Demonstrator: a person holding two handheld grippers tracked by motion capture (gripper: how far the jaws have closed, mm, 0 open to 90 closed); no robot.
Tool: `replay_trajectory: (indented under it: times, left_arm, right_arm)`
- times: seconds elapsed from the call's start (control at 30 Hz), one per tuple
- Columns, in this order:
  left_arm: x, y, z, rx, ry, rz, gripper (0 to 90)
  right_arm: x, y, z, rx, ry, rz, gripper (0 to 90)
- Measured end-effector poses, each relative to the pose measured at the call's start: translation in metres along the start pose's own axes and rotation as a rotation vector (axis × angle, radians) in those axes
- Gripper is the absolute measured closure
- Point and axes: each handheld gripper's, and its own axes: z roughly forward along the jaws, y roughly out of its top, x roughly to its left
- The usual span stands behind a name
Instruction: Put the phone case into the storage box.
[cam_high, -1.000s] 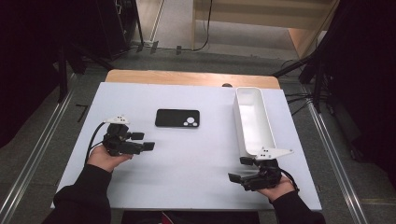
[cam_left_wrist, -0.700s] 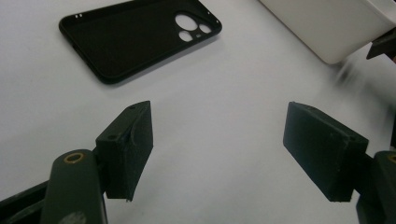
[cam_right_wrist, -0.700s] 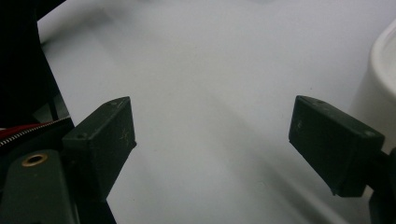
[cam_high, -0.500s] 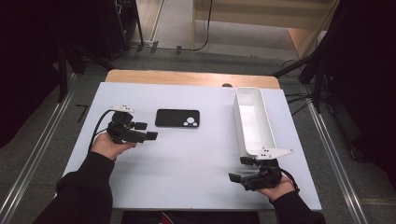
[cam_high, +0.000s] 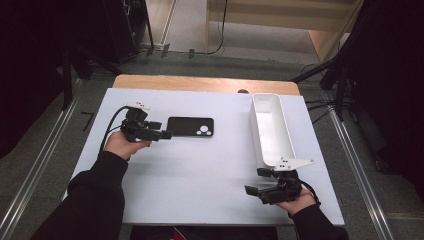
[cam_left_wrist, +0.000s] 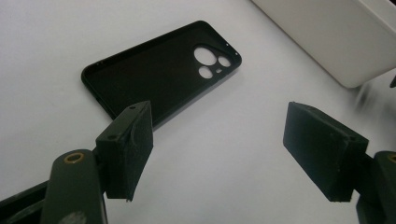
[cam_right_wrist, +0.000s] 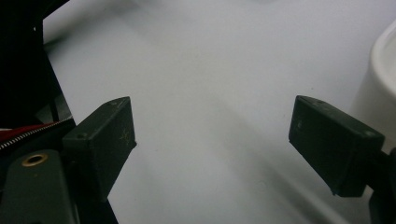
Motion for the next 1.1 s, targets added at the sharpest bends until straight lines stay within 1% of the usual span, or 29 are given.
replay_trajectory:
  times: [0.07, 0.13, 0.17, 0.2, 0.27, 0.3, 0.33, 0.5, 0.57, 0.67, 0.73, 0.8, 0.87, 0.93, 1.0, 1.03, 1.07, 1.1]
  left_arm:
    - [0.003, 0.003, 0.002, 0.0, 0.006, -0.008, 23.8]
    - [0.005, 0.007, 0.004, 0.006, 0.015, -0.007, 23.9]
    - [0.005, 0.01, 0.004, 0.007, 0.015, 0.003, 23.9]
    - [0.005, 0.012, 0.005, 0.001, 0.012, -0.001, 23.9]
    - [0.007, 0.017, 0.005, 0.0, 0.025, 0.003, 23.9]
    - [0.007, 0.017, 0.005, 0.0, 0.025, 0.003, 23.9]
    - [0.011, 0.022, 0.007, 0.004, 0.029, 0.0, 23.9]
    - [0.019, 0.033, 0.012, 0.01, 0.045, 0.008, 24.6]
    - [0.021, 0.037, 0.015, 0.002, 0.048, 0.012, 24.6]
    - [0.023, 0.043, 0.021, 0.009, 0.052, 0.015, 24.6]
    - [0.023, 0.046, 0.027, 0.021, 0.053, 0.008, 24.6]
    - [0.024, 0.048, 0.032, 0.026, 0.056, 0.016, 24.6]
    - [0.024, 0.051, 0.038, 0.037, 0.069, 0.02, 24.6]
    - [0.024, 0.052, 0.041, 0.025, 0.064, 0.015, 24.7]
    - [0.023, 0.053, 0.043, 0.015, 0.075, 0.027, 28.4]
    - [0.022, 0.053, 0.044, 0.011, 0.093, 0.03, 30.4]
    - [0.022, 0.053, 0.044, 0.009, 0.094, 0.027, 36.2]
    - [0.021, 0.053, 0.044, 0.006, 0.091, 0.024, 44.3]
  right_arm:
    - [0.0, 0.0, 0.0, -0.001, 0.0, 0.0, 13.0]
    - [0.0, 0.0, 0.0, 0.0, -0.001, -0.001, 13.0]
    - [0.0, 0.0, 0.0, -0.001, -0.001, -0.001, 13.0]
    - [0.0, 0.0, 0.0, -0.002, -0.001, -0.001, 13.0]
    - [0.0, 0.0, 0.0, -0.001, 0.0, -0.001, 13.0]
    - [0.0, 0.0, 0.0, -0.001, 0.0, -0.001, 13.0]
    - [0.0, 0.0, 0.0, -0.001, 0.001, -0.001, 13.0]
    - [0.0, 0.0, 0.0, -0.003, 0.003, 0.002, 13.0]
    - [0.0, 0.0, 0.0, -0.002, 0.003, 0.002, 13.0]
    - [0.0, 0.0, 0.0, -0.003, 0.002, 0.003, 13.0]
    - [0.0, 0.0, 0.0, 0.001, 0.005, 0.009, 13.0]
    - [0.0, 0.0, 0.0, -0.001, 0.005, 0.009, 13.0]
    - [0.0, 0.0, 0.0, -0.003, 0.007, 0.01, 13.0]
    - [0.0, 0.0, 0.0, -0.003, 0.005, 0.01, 13.0]
    - [0.0, 0.0, -0.001, -0.002, 0.006, 0.01, 13.0]
    - [0.0, 0.0, -0.001, -0.004, 0.006, 0.01, 13.0]
    - [0.0, 0.0, -0.001, -0.006, 0.005, 0.008, 13.0]
    - [0.0, 0.0, -0.001, -0.006, 0.005, 0.007, 13.0]
